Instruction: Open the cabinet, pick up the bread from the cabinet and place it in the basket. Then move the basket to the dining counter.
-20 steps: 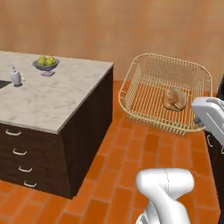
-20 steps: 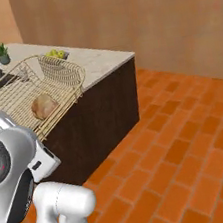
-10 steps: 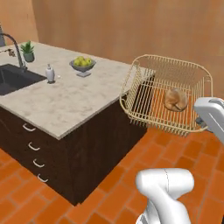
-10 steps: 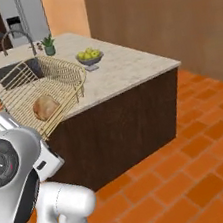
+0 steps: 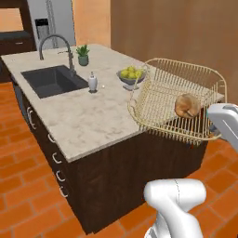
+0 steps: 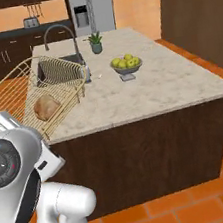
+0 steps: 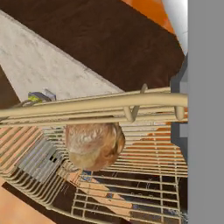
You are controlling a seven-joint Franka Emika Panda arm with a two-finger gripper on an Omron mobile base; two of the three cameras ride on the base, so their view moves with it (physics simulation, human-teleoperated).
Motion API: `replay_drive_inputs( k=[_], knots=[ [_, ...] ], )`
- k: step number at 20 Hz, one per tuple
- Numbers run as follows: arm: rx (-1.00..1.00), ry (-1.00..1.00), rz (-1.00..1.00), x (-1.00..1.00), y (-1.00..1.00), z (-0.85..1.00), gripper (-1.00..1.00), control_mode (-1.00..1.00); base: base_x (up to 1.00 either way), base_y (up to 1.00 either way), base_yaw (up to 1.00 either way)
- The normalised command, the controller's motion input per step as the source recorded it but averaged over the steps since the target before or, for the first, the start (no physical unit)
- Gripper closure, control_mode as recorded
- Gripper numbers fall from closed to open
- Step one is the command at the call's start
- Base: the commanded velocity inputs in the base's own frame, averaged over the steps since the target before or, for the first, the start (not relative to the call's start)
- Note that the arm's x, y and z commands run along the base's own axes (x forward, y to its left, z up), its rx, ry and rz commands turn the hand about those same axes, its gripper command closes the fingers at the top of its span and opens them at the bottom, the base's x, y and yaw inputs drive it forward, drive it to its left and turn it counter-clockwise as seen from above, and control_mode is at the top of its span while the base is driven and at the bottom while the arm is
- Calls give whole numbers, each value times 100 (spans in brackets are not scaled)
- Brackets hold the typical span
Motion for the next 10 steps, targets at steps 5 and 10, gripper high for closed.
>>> replay_drive_inputs(
  k=[5,10],
  knots=[
    [0,0,0,0,0,0,100,100,96,-48,58],
    [0,0,0,0,0,0,100,100,83,-38,17]
  ],
)
